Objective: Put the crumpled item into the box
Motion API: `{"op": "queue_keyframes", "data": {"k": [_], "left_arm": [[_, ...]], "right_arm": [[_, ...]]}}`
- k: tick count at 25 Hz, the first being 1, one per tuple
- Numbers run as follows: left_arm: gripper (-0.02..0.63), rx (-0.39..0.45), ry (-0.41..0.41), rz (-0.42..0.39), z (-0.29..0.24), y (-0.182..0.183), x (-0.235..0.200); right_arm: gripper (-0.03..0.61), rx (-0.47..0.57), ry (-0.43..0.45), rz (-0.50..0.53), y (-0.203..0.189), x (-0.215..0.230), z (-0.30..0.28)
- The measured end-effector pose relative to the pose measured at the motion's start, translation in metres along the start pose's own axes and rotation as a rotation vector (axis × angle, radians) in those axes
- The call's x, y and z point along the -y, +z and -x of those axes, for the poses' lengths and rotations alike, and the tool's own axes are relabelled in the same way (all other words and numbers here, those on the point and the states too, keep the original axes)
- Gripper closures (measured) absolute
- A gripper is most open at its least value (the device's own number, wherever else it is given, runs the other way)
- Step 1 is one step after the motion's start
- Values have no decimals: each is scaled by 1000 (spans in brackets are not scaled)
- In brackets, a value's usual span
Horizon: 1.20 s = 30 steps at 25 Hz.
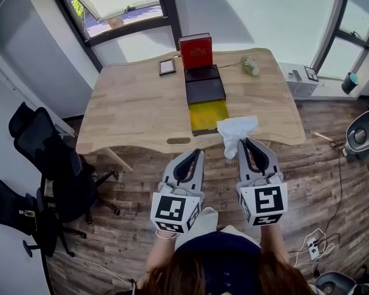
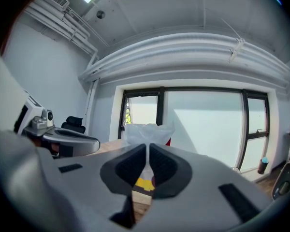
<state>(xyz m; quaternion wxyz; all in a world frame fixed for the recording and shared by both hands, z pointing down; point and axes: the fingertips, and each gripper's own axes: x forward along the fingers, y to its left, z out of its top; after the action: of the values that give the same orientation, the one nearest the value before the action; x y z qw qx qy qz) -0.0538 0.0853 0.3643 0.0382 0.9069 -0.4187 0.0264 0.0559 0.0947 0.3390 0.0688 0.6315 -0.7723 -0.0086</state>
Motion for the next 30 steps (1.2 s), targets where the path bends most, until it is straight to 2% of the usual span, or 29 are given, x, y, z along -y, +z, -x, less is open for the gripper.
{"op": "queue_keyframes", "data": {"k": [17,30], "left_arm": [[584,25,-47,18,-25,11,-49],[584,9,-79,28,-47,3,-48]], "right_arm": [[541,-15,-40,16,12,-12,-49],[541,-32,-51,8,7,-2,-62]]}}
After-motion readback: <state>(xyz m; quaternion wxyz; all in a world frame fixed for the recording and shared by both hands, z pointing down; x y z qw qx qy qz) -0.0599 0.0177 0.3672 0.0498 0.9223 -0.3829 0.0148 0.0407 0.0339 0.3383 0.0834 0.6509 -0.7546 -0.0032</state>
